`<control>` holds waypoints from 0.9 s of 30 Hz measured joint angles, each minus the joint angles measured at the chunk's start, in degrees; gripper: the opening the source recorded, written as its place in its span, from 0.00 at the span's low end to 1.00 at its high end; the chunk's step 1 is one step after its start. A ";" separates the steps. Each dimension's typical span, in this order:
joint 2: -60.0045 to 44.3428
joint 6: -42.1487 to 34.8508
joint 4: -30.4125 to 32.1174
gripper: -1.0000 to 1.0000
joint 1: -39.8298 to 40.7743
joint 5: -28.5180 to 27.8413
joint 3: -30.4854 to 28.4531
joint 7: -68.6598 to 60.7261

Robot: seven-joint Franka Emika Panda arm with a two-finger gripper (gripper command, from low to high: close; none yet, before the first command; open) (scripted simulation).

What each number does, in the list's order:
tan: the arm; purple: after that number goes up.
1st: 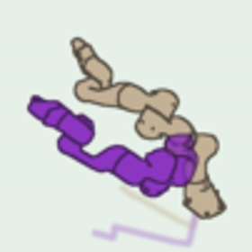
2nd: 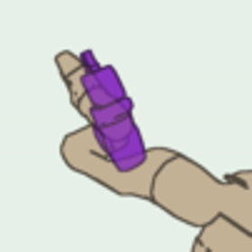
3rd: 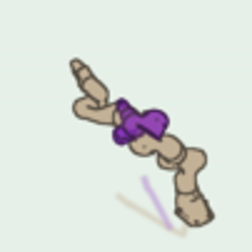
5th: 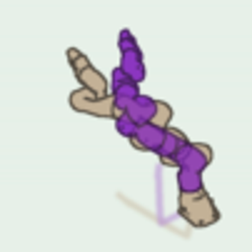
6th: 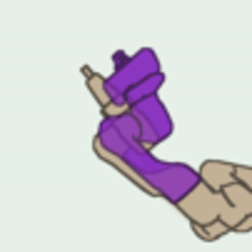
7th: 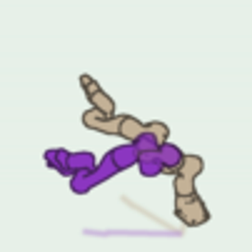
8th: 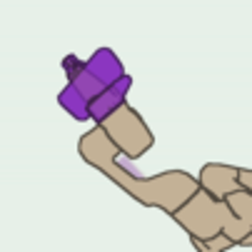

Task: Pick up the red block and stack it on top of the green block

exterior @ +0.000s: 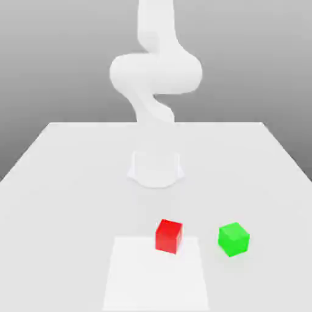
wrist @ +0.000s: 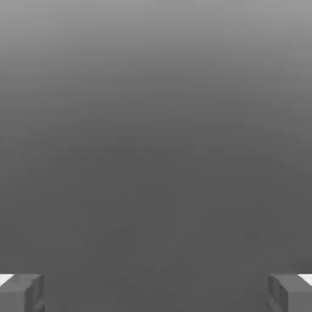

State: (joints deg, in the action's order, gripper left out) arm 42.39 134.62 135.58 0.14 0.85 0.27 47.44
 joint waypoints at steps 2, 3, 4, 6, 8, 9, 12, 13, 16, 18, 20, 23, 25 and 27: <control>-3.40 2.75 3.63 0.50 0.12 0.78 0.41 1.59; -5.07 4.10 5.41 0.50 0.18 1.13 0.66 2.40; -6.74 5.43 7.19 0.50 0.23 1.47 0.95 3.22; -10.04 8.09 10.75 0.50 0.32 2.05 1.60 4.92; -13.37 10.77 14.36 0.50 0.42 2.56 2.37 6.72; -15.06 12.12 16.20 0.50 0.48 2.77 2.80 7.68; -20.39 16.36 21.93 0.50 0.71 3.22 4.26 10.85; -22.30 17.87 23.94 0.50 0.81 3.27 4.80 12.06; -29.43 23.38 29.85 0.50 1.34 2.86 6.56 16.24; -37.40 29.46 31.77 0.50 1.67 0.93 6.96 19.51; -43.16 34.08 31.93 0.50 1.51 -1.64 6.24 21.90; -49.85 39.73 31.26 0.50 -0.97 -4.84 2.94 24.41; -51.69 41.31 31.03 0.00 -1.96 -5.25 1.88 24.76; -51.69 41.34 31.03 0.00 -1.94 -5.31 1.89 24.82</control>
State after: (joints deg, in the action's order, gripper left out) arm -9.30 175.96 166.61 -1.80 -4.45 2.15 72.26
